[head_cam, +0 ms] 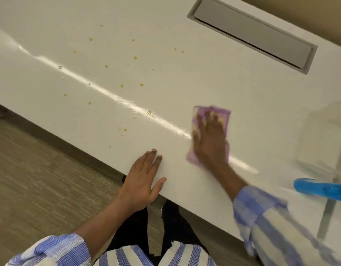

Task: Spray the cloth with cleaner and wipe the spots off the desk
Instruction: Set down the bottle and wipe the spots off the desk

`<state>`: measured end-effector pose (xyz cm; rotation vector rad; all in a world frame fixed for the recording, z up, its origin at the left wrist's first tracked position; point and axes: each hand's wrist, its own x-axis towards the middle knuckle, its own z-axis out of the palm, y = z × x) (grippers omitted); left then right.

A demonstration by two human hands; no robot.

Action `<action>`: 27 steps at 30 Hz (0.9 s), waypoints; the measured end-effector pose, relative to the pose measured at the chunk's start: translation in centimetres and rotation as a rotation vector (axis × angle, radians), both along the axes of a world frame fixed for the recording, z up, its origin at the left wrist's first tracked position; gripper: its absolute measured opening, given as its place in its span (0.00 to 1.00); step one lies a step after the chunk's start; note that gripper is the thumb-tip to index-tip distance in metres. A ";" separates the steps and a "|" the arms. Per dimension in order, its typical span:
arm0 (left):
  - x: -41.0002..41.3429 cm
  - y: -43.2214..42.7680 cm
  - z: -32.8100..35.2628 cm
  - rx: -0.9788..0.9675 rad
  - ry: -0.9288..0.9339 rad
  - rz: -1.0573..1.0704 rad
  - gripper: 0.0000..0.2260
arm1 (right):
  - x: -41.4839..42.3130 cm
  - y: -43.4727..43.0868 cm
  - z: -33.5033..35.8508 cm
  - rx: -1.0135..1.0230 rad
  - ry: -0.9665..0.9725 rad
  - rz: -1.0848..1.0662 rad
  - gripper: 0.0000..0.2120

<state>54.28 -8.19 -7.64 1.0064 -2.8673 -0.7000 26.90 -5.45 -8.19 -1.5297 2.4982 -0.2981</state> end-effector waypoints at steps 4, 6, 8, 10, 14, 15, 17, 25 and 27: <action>1.7 -0.9 0.7 0.020 0.037 -0.007 0.29 | 10.0 5.8 0.4 0.056 -0.082 0.430 0.29; 3.1 -1.7 1.1 0.024 0.047 0.023 0.29 | 8.2 6.2 0.1 0.059 -0.065 0.643 0.28; 4.9 -3.0 1.4 0.009 0.036 0.074 0.29 | 4.3 4.8 -0.4 0.053 -0.017 0.783 0.27; 6.8 -4.8 1.3 -0.014 0.022 0.142 0.30 | 0.5 2.1 -0.4 0.004 0.023 0.674 0.26; 10.5 -8.6 0.5 -0.052 -0.026 0.314 0.30 | -0.9 -4.9 -0.2 -0.026 0.025 0.133 0.26; 11.3 -9.4 0.2 -0.054 -0.052 0.351 0.31 | 0.2 -6.7 -0.2 -0.014 0.037 0.017 0.27; 12.8 -10.7 -0.3 -0.057 -0.094 0.396 0.31 | 3.6 -9.9 -0.2 0.005 0.034 -0.162 0.28; 14.7 -8.8 -1.7 -0.081 -0.056 0.303 0.32 | 20.0 -8.7 -0.9 0.013 -0.116 0.730 0.27; 14.7 -7.8 -1.8 -0.068 -0.056 0.294 0.33 | 19.1 -7.1 -1.0 0.010 -0.115 0.937 0.27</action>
